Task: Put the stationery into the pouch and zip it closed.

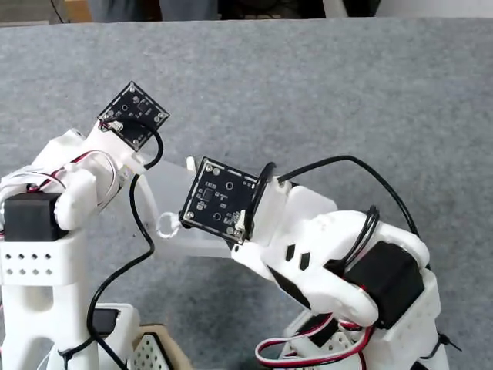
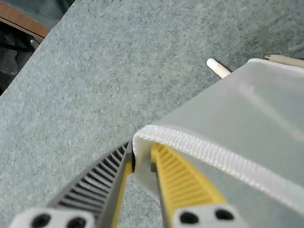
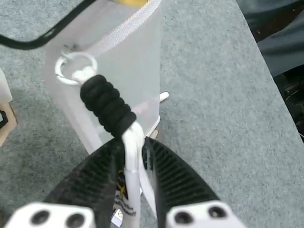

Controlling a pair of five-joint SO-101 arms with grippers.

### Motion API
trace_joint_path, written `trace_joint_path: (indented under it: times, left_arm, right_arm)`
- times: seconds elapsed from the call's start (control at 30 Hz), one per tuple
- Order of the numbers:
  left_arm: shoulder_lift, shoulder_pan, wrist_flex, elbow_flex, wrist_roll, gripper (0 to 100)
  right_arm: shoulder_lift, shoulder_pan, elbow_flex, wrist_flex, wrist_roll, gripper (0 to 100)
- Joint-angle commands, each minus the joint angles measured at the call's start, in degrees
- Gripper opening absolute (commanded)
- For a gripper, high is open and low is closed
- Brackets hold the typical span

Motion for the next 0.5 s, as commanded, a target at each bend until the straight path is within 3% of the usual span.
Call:
trace_joint_path:
  times: [0.0,0.17,0.33,0.47]
  left_arm:
    - [-0.2,-0.2,0.8,-0.7,-0.4,3]
    - [-0.5,-0.3,2.1,-0.9,-0.4,3]
    - [0.0,0.0,13.2,-8.7,-0.1,3]
    - [0.0,-0.4,16.3,-13.1,7.0,3]
  right_arm:
    - [-0.6,0.6,-0.1,-0.2,-0.5,1.3]
    - [-0.6,0.7,-0.1,-0.2,-0.5,1.3]
    - [-0.7,0.9,-0.1,-0.4,-0.5,1.4]
    - [-0.9,1.0,-0.3,-2.3,-3.5,1.5]
